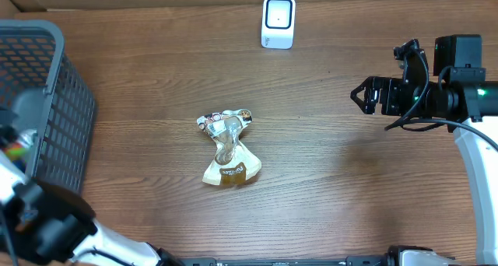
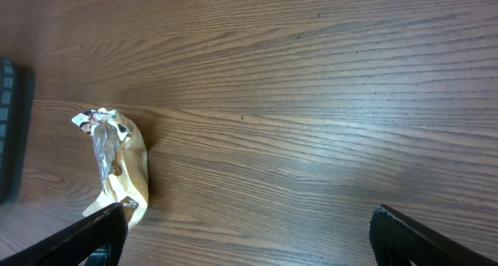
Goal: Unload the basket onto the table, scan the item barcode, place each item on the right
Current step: 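Place the green snack bag beside the tan bag and release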
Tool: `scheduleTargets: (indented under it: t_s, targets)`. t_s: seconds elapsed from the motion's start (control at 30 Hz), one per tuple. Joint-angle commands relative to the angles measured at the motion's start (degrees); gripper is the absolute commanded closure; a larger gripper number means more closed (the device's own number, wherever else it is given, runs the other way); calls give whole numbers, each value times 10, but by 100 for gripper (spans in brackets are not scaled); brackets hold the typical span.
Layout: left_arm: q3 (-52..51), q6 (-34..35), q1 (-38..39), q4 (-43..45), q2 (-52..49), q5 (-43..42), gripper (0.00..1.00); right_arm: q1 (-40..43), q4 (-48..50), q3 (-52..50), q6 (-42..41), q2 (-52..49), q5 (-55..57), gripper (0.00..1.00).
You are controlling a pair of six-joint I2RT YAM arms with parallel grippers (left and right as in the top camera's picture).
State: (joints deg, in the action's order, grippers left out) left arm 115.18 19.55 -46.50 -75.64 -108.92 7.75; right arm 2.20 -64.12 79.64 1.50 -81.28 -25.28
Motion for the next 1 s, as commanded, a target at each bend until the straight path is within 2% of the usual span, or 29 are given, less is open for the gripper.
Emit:
scheduleTargets:
  t_s: [0.0,0.13,0.27,0.47,0.67,0.87,0.97]
  targets:
    - [84,-3,32,-10,122,-5,96,-3,2,13,4,1,-3,0]
    - [97,-23,94,-5,207,-47,96,-3,1,13,4,1,-3,0]
    - [97,-40,190,-39,245,-104,96,-3,2,13,4,1,-3,0]
    - [56,-50,332,-116,221,-61,96,-3,2,13,5,1,-3,0]
    - [-105,7,389,-106,175,-62,95,-3,2,13,19,1,-3,0]
    - [-304,17,410,4,131,-127,96,-3,-1,13,19,1,-3,0]
    - [-369,10,418,62,115,-162,96,-3,-1,13,19,1,-3,0]
